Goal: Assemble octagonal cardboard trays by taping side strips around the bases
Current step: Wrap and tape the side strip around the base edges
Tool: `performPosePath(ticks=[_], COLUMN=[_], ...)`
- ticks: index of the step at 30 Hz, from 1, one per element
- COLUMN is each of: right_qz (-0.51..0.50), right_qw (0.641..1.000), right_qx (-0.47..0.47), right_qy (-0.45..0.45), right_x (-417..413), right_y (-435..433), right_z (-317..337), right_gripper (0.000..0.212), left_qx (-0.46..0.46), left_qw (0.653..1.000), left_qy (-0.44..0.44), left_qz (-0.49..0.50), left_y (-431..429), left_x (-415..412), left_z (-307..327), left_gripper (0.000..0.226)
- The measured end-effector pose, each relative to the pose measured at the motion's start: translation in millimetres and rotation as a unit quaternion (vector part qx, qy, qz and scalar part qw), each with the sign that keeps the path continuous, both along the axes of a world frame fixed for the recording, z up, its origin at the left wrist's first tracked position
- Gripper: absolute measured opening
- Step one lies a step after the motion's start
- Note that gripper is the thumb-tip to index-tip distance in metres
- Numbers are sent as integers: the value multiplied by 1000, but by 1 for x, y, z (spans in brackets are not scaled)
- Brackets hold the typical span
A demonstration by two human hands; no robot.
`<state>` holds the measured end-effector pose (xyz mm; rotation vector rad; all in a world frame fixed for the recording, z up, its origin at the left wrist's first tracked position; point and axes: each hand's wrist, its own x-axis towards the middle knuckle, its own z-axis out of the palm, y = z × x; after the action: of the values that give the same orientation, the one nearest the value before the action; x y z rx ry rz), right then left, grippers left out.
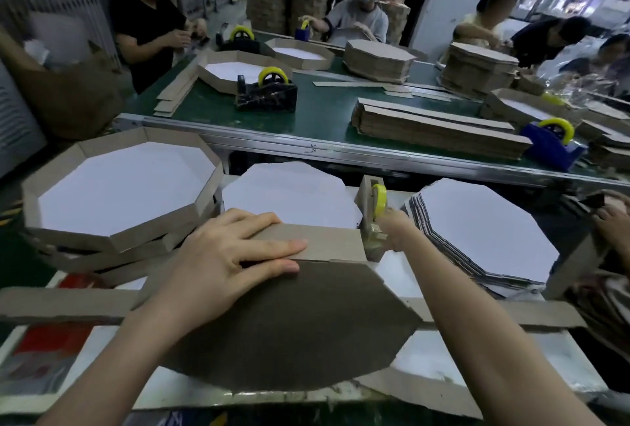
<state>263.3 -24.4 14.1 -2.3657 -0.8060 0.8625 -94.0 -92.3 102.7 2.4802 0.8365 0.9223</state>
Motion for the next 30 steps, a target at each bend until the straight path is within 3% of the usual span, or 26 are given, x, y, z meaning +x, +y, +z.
performPosePath(ticks=[9, 17, 22, 25, 30], right_qz=[9, -101, -231, -264, -284], right_qw=[997, 982, 924, 878, 899], right_qx=[-66, -7, 143, 225, 249], right_qy=[33, 157, 269, 330, 222], right_x=[42, 58, 51, 43, 30], right_y=[31, 52, 45, 28, -12], right_z=[-45, -61, -55, -59, -97], right_gripper=[47, 5, 7, 22, 13], left_qx=[-18, -29, -26, -22, -19], left_qw=[1000, 999, 1000, 1000, 1000], left_qy=[-4, -10, -8, -13, -9], left_qz=[2, -9, -2, 2, 9], left_y=[19, 33, 36, 36, 37], left_x=[20, 33, 34, 37, 41], left_z=[-6, -6, -7, -7, -7], left_gripper=[31, 28, 27, 29, 32])
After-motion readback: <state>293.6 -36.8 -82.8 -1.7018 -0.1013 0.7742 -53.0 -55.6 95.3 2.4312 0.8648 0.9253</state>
